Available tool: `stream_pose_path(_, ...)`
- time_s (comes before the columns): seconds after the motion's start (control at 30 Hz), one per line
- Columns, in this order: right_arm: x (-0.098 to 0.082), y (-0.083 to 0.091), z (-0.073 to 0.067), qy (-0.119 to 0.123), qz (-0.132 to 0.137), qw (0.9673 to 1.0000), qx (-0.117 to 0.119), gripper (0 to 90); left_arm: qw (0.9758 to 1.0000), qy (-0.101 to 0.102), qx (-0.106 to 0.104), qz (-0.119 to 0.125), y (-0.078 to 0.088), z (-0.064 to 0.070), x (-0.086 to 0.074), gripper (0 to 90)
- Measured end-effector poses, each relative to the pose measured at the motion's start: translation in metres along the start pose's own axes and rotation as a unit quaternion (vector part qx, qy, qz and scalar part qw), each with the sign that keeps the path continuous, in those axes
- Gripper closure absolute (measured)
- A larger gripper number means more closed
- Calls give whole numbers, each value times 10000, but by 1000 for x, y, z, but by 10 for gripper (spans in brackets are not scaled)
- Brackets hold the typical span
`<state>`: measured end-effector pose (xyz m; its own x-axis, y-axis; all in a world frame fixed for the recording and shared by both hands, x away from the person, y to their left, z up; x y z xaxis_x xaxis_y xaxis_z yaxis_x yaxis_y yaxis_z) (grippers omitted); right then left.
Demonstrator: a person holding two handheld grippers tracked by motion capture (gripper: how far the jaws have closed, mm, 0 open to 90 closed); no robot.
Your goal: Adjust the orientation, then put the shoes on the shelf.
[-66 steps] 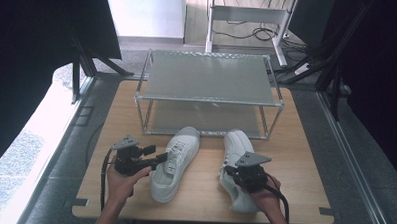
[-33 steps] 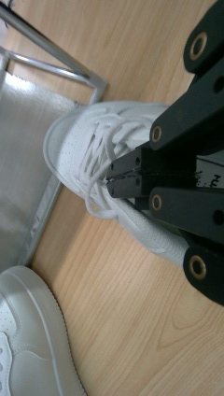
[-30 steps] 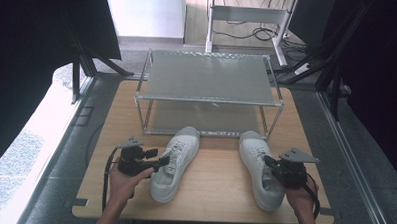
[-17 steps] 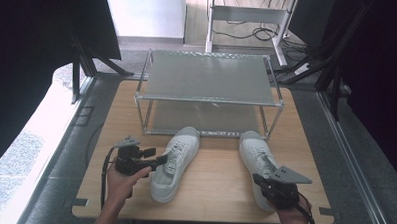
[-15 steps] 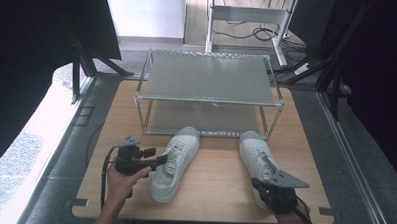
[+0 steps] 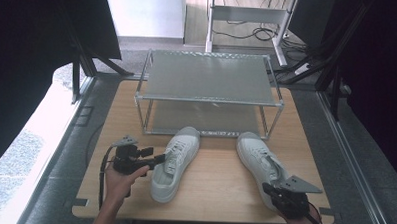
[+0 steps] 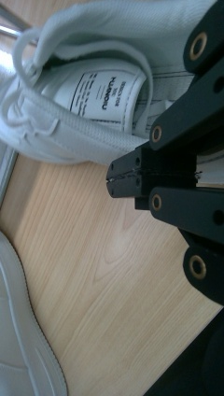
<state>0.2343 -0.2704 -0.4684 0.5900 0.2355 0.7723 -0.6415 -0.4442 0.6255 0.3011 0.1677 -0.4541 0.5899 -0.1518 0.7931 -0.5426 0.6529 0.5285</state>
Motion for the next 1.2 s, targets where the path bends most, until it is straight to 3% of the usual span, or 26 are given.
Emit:
stream_pose_path(0.13,-3,4,9,-82,25,10000,-23,900,10000,54,35,41,5,-4,1,362)
stream_pose_path(0.27,-1,2,5,56,69,9999,52,867,9998,143,101,114,11,-10,1,362)
stream_pose_path(0.33,5,3,4,-16,192,9994,286,834,9997,157,115,177,14,-11,3,362)
stream_pose_path(0.47,30,7,8,174,435,9985,299,754,9985,27,200,499,24,-6,13,379)
stream_pose_path(0.6,60,5,18,192,674,9973,234,671,9979,-99,232,601,29,-1,18,381)
stream_pose_path(0.7,76,3,23,158,870,9960,116,620,9981,-115,257,540,24,-1,19,385)
stream_pose_path(0.83,85,-1,28,-119,1149,9932,171,595,9988,-229,230,375,11,5,23,388)
stream_pose_path(0.97,78,-4,30,-133,1098,9938,128,586,9986,-347,313,255,5,8,20,399)
stream_pose_path(1.2,64,-3,39,-337,1151,9928,6,599,9980,-330,545,25,4,3,7,448)
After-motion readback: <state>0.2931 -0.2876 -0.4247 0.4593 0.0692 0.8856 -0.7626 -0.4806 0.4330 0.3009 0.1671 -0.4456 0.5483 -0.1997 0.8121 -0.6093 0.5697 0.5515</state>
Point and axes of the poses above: each handheld gripper's, and its own axes: y roughly backward along the jaws, x roughly out of its top, z roughly to its right, the point moved 3 cm from there along -y, roughly forward along the jaws, and after that the axes turned 7 degrees about -y, right-handed, at the moved point
